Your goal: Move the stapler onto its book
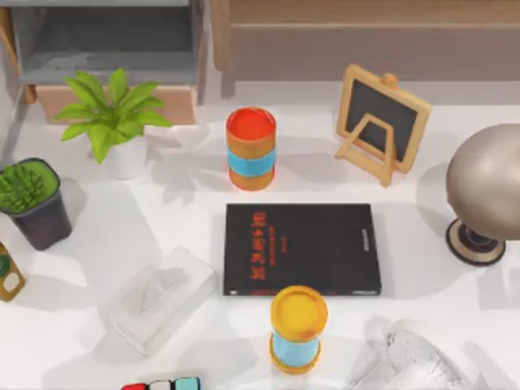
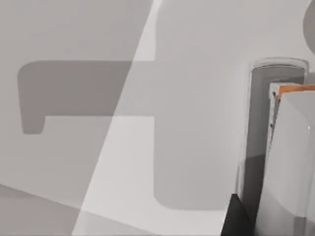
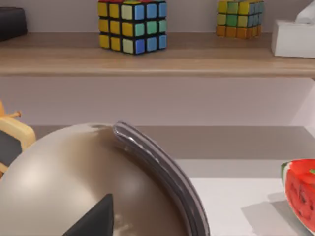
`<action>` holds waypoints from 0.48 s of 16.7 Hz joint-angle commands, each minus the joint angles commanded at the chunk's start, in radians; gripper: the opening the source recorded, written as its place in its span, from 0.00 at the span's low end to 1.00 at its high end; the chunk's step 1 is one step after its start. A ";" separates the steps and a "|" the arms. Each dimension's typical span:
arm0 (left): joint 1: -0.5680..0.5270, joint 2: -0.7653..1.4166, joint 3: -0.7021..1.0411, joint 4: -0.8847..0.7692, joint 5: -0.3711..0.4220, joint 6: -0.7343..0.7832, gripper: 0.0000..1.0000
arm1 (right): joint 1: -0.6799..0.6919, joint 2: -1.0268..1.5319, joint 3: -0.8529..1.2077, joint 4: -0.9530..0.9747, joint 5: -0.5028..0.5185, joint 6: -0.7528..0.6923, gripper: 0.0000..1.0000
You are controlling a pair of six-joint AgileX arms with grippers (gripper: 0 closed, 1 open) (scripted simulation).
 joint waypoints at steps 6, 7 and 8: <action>0.009 -0.048 0.009 -0.020 -0.011 0.001 0.00 | 0.000 0.000 0.000 0.000 0.000 0.000 1.00; 0.009 -0.076 0.009 -0.031 -0.018 0.000 0.00 | 0.000 0.000 0.000 0.000 0.000 0.000 1.00; 0.005 -0.108 0.007 -0.044 -0.027 -0.003 0.00 | 0.000 0.000 0.000 0.000 0.000 0.000 1.00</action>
